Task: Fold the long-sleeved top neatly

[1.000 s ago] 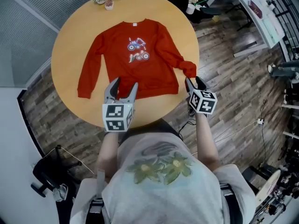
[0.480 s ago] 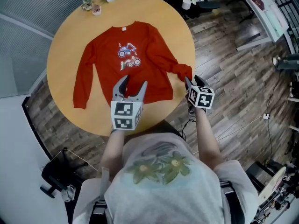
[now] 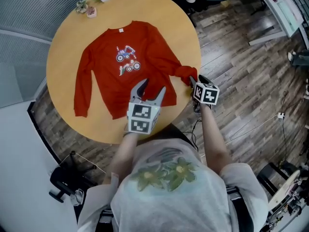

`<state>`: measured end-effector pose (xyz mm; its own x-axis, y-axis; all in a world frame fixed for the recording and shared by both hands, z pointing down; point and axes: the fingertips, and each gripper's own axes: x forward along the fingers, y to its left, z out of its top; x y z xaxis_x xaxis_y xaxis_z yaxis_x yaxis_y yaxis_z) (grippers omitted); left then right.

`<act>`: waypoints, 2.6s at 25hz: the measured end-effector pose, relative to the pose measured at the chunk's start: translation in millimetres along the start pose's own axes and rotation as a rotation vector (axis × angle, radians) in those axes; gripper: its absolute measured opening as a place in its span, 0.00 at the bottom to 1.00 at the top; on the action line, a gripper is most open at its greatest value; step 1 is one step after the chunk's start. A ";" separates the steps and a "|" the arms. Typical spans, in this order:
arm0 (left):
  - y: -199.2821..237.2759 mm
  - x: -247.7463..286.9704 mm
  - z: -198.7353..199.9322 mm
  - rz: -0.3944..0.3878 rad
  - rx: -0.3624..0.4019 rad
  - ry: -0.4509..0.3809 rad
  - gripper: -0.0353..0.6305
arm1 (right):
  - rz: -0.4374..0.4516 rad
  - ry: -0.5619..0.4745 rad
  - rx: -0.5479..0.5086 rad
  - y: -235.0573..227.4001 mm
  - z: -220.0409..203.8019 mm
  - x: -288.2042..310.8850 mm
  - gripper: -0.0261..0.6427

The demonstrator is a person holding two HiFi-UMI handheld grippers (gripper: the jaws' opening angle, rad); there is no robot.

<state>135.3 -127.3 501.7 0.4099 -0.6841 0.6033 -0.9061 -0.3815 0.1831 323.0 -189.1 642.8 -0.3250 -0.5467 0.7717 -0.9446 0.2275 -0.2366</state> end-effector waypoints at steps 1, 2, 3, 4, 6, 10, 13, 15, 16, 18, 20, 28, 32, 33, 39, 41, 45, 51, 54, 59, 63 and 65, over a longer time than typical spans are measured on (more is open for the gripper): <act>-3.1 4.6 -3.8 -0.008 0.004 0.013 0.44 | 0.006 0.006 0.009 -1.1 -1.8 3.1 0.37; -5.8 8.7 -7.1 -0.015 0.010 0.022 0.44 | 0.012 0.013 0.016 -1.5 -4.0 5.8 0.37; -8.4 12.2 -9.2 -0.022 0.016 0.029 0.44 | 0.019 0.023 0.021 -1.3 -6.7 8.5 0.37; -10.8 14.5 -9.9 -0.028 0.021 0.035 0.44 | 0.028 0.033 0.026 -0.9 -9.9 11.4 0.37; -14.6 15.7 -9.0 -0.040 0.030 0.053 0.44 | 0.037 0.044 0.039 -0.3 -15.0 16.4 0.37; -13.8 14.7 -14.0 -0.048 0.037 0.080 0.44 | 0.024 0.032 0.038 -1.2 -14.7 16.6 0.26; -7.9 12.8 -21.1 -0.044 0.032 0.093 0.44 | 0.027 0.012 0.033 3.4 -7.6 11.7 0.17; -2.3 10.6 -25.4 -0.038 0.026 0.097 0.44 | 0.028 -0.026 0.032 6.7 4.7 3.4 0.15; 1.6 9.4 -27.0 -0.033 0.023 0.095 0.44 | 0.027 -0.052 0.030 8.3 13.5 -2.2 0.14; 10.4 6.1 -29.5 -0.019 0.019 0.091 0.44 | 0.020 -0.115 0.017 10.6 35.0 -16.0 0.13; 18.9 0.9 -30.5 -0.009 0.015 0.087 0.44 | 0.012 -0.183 -0.001 12.9 60.1 -31.8 0.13; 63.7 -36.6 -24.2 0.053 -0.027 0.048 0.44 | 0.033 -0.472 -0.106 53.3 168.1 -100.0 0.13; 95.3 -60.8 -21.7 0.099 -0.052 0.019 0.44 | 0.048 -0.559 -0.219 87.6 206.8 -121.5 0.13; 102.4 -66.7 -21.7 0.108 -0.059 0.012 0.44 | 0.050 -0.567 -0.248 95.1 212.2 -123.7 0.13; 135.4 -93.0 -24.6 0.150 -0.080 -0.010 0.44 | 0.066 -0.574 -0.475 145.4 234.6 -121.2 0.13; 143.6 -99.9 -25.7 0.161 -0.088 -0.021 0.44 | 0.091 -0.573 -0.628 174.0 238.6 -118.7 0.13; 155.4 -114.5 -29.4 0.184 -0.107 -0.037 0.44 | 0.144 -0.552 -1.007 243.1 233.6 -107.8 0.13; 173.8 -138.5 -45.2 0.235 -0.152 -0.047 0.44 | 0.275 -0.533 -1.271 339.3 208.2 -79.2 0.13; 185.7 -150.6 -54.8 0.265 -0.182 -0.046 0.44 | 0.341 -0.526 -1.365 386.1 193.8 -61.8 0.13; 201.1 -167.7 -74.5 0.311 -0.234 -0.042 0.44 | 0.402 -0.498 -1.587 455.5 165.9 -23.7 0.13; 207.4 -174.8 -86.4 0.331 -0.267 -0.035 0.44 | 0.442 -0.422 -1.748 489.6 131.0 21.9 0.13; 209.8 -176.7 -92.0 0.337 -0.283 -0.028 0.44 | 0.471 -0.366 -1.796 499.7 111.8 46.0 0.13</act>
<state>-136.9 -29.2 505.0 0.0852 -0.7596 0.6448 -0.9811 0.0490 0.1873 -169.1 -190.6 494.0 -0.7278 -0.2639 0.6330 0.2952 0.7126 0.6365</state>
